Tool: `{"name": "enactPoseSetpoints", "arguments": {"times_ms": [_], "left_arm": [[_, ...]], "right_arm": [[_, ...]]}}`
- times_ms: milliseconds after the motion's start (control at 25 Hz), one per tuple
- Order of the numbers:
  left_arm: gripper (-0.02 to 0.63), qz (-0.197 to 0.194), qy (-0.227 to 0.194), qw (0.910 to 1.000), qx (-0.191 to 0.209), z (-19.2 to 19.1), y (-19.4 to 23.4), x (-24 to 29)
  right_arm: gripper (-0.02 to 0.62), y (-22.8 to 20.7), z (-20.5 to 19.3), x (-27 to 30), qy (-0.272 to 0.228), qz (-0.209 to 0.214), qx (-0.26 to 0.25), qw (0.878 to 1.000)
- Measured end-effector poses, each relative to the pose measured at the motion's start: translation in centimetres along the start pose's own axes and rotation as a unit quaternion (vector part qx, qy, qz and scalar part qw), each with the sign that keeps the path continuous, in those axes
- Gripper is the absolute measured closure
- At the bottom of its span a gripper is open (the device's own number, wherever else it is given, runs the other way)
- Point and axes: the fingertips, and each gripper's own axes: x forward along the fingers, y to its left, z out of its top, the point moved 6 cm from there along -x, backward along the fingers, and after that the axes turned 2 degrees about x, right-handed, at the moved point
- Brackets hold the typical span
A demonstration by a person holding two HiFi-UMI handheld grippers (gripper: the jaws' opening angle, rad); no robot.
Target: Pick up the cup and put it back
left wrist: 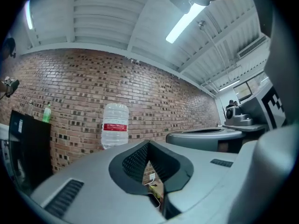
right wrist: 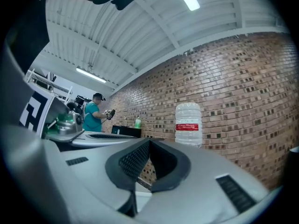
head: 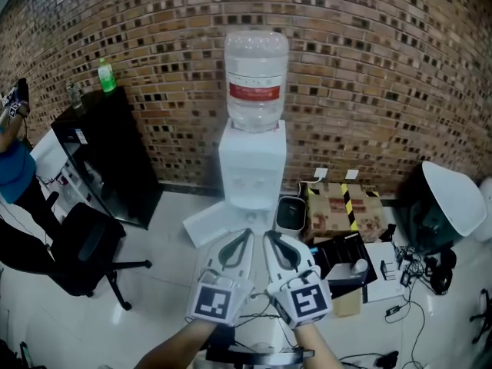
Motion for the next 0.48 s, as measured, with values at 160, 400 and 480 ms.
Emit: {"name": "enactPoseSetpoints", "arguments": {"times_ms": [160, 400, 480], "left_arm": [[0.601, -0.009, -0.004, 1.0, 0.0, -1.0, 4.4, 4.2], [0.601, -0.033, -0.003, 0.9994, -0.009, -2.8, 11.7, 10.7], [0.601, -0.042, -0.007, 0.999, -0.01, -3.3, 14.1, 12.7]], "right_arm": [[0.589, -1.7, -0.3, 5.9, 0.005, -0.007, -0.003, 1.0], [0.589, -4.1, -0.2, 15.4, 0.012, -0.028, -0.002, 1.0], [0.589, -4.7, -0.2, 18.6, 0.011, -0.034, -0.006, 0.999]]}}
